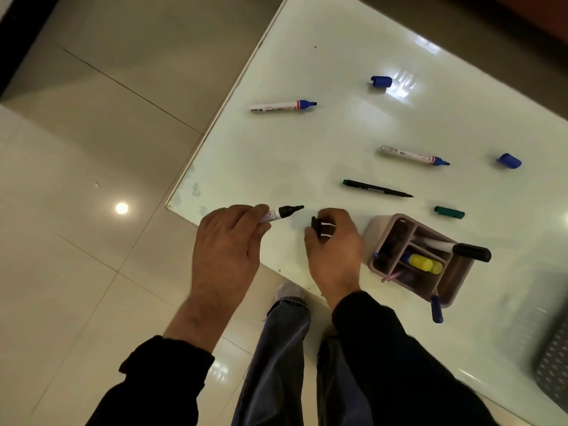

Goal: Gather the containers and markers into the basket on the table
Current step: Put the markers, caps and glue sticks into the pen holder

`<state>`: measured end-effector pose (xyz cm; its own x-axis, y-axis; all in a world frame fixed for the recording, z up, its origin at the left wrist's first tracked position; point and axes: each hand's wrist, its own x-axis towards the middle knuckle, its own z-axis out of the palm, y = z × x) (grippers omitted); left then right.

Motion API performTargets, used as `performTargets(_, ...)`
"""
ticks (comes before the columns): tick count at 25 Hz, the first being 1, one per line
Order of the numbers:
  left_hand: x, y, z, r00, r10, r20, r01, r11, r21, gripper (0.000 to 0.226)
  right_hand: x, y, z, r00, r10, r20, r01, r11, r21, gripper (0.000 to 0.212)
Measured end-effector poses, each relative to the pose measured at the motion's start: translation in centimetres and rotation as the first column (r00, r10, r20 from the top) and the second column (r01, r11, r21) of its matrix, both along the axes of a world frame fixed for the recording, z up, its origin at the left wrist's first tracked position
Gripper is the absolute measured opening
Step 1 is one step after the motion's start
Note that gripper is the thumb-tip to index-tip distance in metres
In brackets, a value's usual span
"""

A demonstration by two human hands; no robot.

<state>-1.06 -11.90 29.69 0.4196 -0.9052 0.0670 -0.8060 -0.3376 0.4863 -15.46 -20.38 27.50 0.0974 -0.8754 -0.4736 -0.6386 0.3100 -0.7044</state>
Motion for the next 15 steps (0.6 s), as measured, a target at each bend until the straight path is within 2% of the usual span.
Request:
performTargets(2,-0.3,0.2,0.2,1.0,0.007,-0.023,-0.006,0.999,0.041,0.022,0.3,0.7,1.7,0.959,-0.181,0.219,0.167,0.982,0.084,0.024)
performTargets(4,-0.4,0.3,0.3,0.999,-0.034,0.001,0.034,0.999,0.042,0.022,-0.2,0.8,3.3,0.906,-0.25,0.341,0.219,0.967,0.128,0.022)
performTargets(6,-0.6,0.2,0.6,0.996,-0.081,0.033,0.081,0.997,0.006,0.022,-1.1,0.3,4.9,0.899,-0.194,0.393,0.181,0.981,0.071,0.025)
performTargets(8,-1.0,0.0,1.1,0.993,-0.103,0.054,0.106,0.994,-0.038,0.022,-2.1,-0.1,6.2,0.921,-0.093,0.377,0.098,0.995,0.003,0.024)
performTargets(12,-2.9,-0.5,2.5,0.975,-0.2,0.095,0.207,0.976,-0.072,0.022,-4.3,-0.8,8.2,0.934,0.072,0.349,-0.077,0.997,0.003,0.023)
performTargets(15,-4.3,-0.8,3.8,0.961,-0.253,0.109,0.266,0.957,-0.118,0.022,-6.4,-1.0,9.5,0.906,0.029,0.422,-0.06,0.996,0.06,0.024)
